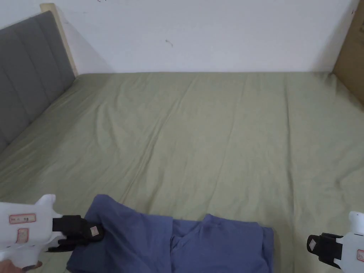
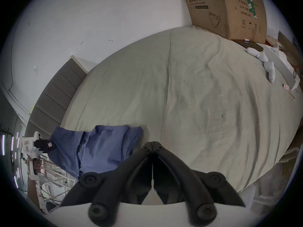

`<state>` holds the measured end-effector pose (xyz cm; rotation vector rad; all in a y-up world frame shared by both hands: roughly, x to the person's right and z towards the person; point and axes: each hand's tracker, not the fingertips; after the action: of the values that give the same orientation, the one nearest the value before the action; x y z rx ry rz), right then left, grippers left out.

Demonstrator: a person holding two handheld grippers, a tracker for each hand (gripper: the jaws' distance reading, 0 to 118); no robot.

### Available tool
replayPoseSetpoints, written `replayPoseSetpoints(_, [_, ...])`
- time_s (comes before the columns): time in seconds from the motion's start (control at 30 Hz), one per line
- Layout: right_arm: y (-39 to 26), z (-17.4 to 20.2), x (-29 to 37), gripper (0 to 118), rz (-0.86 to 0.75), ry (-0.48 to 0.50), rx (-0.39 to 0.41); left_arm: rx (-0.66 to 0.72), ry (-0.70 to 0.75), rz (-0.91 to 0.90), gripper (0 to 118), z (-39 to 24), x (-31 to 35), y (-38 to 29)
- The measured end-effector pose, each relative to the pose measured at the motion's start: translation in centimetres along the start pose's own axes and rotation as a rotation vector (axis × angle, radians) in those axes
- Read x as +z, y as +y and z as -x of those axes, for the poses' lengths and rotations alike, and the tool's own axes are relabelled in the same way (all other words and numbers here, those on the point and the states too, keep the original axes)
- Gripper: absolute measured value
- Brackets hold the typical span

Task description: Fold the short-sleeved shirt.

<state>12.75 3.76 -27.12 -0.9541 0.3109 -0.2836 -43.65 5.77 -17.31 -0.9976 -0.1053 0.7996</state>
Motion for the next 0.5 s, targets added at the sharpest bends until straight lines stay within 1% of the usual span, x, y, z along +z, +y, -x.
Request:
replayPoseSetpoints(0.07, [0.1, -0.7, 0.2, 0, -0.004, 0.004, -0.010, -0.008, 0.003, -0.013, 6, -3.4, 0.5, 0.3])
replayPoseSetpoints(0.1, [0.1, -1.2, 0.3, 0, -0.010, 0.007, -0.018, -0.058, -0.059, -0.033, 6, -6.2, 0.3, 0.4])
replayPoseSetpoints(0.13, [0.2, -1.5, 0.4, 0, -0.013, 0.013, -0.023, -0.079, -0.042, -0.017, 6, -8.3, 0.1, 0.2])
replayPoseSetpoints(0.2, [0.2, -2.3, 0.7, 0, -0.020, 0.015, -0.033, -0.203, -0.032, -0.015, 6, -12.2, -1.1, 0.0])
replayPoseSetpoints(0.23, [0.2, -2.8, 0.8, 0, -0.024, 0.018, -0.038, -0.226, -0.033, 0.001, 6, -14.0, -2.0, -0.2])
replayPoseSetpoints(0.27, [0.2, -3.3, 0.9, 0, -0.027, 0.019, -0.047, -0.258, -0.040, 0.025, 6, -15.7, -3.3, -0.5])
replayPoseSetpoints(0.33, [0.1, -4.2, 1.2, 0, -0.034, 0.025, -0.065, -0.278, -0.062, 0.076, 6, -18.2, -6.6, -1.3])
replayPoseSetpoints(0.37, [0.0, -4.7, 1.4, 0, -0.036, 0.021, -0.076, -0.325, -0.074, 0.135, 6, -19.5, -8.4, -1.9])
replayPoseSetpoints(0.43, [-0.2, -5.7, 1.8, 0, -0.041, 0.021, -0.091, -0.370, -0.050, 0.201, 6, -21.1, -12.4, -3.0])
replayPoseSetpoints(0.47, [-0.4, -6.3, 1.9, 0, -0.042, 0.017, -0.102, -0.402, -0.027, 0.236, 7, -21.9, -14.4, -3.8])
replayPoseSetpoints(0.5, [-0.5, -6.9, 2.1, 0, -0.044, 0.013, -0.111, -0.423, -0.021, 0.272, 13, -22.5, -16.2, -4.5])
